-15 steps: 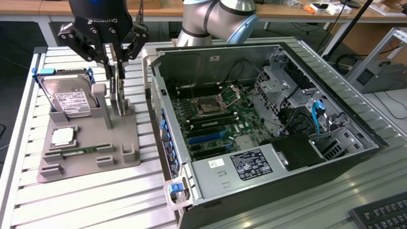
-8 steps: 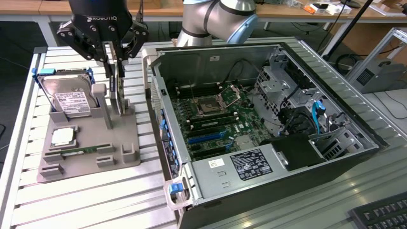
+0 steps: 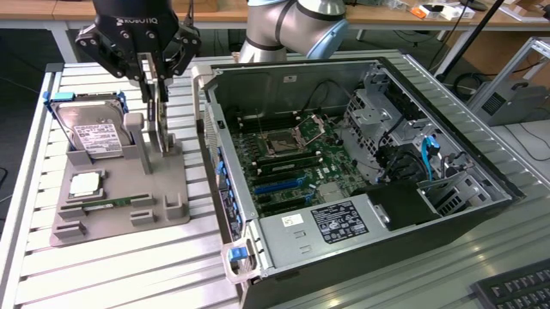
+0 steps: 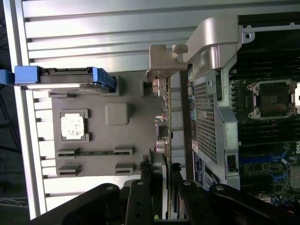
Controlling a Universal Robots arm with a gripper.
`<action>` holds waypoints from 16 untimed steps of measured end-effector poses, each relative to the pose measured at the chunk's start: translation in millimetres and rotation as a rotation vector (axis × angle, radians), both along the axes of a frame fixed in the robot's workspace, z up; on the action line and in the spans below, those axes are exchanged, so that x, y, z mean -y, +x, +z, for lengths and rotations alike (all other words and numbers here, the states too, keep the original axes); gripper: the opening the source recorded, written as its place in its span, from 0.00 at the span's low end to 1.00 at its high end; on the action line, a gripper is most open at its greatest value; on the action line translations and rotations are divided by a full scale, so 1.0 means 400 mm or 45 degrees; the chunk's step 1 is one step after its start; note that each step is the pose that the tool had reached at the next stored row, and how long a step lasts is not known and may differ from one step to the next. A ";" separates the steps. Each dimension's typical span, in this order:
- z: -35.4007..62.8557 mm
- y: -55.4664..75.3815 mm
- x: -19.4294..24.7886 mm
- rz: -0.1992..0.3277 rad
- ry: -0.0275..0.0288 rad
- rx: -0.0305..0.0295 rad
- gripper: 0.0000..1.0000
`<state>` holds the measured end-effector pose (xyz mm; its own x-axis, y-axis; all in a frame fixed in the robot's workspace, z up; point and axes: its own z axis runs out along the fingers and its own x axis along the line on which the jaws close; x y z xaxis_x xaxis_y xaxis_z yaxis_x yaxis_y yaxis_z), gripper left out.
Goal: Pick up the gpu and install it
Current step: 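Pick up the gpu and move the gpu toward the slot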
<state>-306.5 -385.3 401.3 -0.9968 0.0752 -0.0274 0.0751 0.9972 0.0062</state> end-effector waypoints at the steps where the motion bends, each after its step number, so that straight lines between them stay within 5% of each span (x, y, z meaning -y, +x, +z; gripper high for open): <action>1: 0.001 0.000 0.000 0.000 0.0005 0.0000 0.27; 16: 0.019 0.000 0.000 0.000 0.0021 0.0001 0.27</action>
<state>-306.5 -385.4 408.9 -0.9968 0.0753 -0.0273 0.0751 0.9971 0.0079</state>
